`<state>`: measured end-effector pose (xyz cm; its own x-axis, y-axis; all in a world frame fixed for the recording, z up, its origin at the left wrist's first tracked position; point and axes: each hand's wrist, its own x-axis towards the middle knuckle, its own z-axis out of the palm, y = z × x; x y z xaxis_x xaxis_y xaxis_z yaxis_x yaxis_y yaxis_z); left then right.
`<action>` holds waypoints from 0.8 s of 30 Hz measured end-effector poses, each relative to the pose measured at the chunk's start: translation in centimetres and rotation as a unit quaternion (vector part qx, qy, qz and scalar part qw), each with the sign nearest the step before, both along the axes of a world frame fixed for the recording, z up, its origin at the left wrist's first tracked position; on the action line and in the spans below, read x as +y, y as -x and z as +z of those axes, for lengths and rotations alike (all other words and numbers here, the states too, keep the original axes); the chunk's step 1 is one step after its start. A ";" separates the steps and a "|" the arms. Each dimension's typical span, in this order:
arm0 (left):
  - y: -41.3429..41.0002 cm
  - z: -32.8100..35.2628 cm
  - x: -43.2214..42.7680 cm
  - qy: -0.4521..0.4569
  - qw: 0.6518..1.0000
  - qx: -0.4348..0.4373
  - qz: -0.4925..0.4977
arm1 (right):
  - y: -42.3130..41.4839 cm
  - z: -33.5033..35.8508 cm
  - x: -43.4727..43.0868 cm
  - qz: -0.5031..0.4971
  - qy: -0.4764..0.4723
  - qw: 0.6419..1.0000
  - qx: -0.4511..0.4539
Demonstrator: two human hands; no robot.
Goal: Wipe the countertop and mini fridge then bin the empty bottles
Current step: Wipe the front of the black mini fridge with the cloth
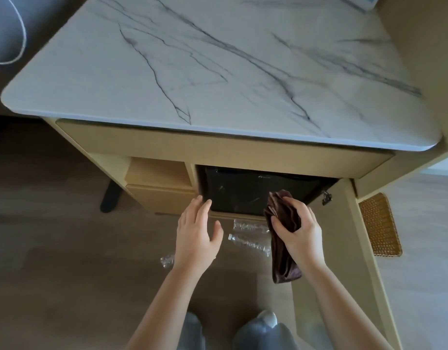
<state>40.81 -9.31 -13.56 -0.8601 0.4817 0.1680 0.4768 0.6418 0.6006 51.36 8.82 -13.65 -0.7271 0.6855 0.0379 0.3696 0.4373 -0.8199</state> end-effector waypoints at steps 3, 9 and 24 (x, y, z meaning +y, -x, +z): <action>1.8 -4.9 1.3 0.003 1.000 0.024 -0.006 | 1.5 -5.2 0.6 0.003 -0.016 1.000 0.008; 5.6 -15.3 3.9 0.008 0.998 0.067 0.009 | 5.4 -15.9 2.0 0.002 -0.025 1.000 0.018; 12.7 -29.8 11.1 -0.137 0.956 0.260 0.014 | 14.6 -32.9 5.4 -0.010 -0.184 0.947 0.264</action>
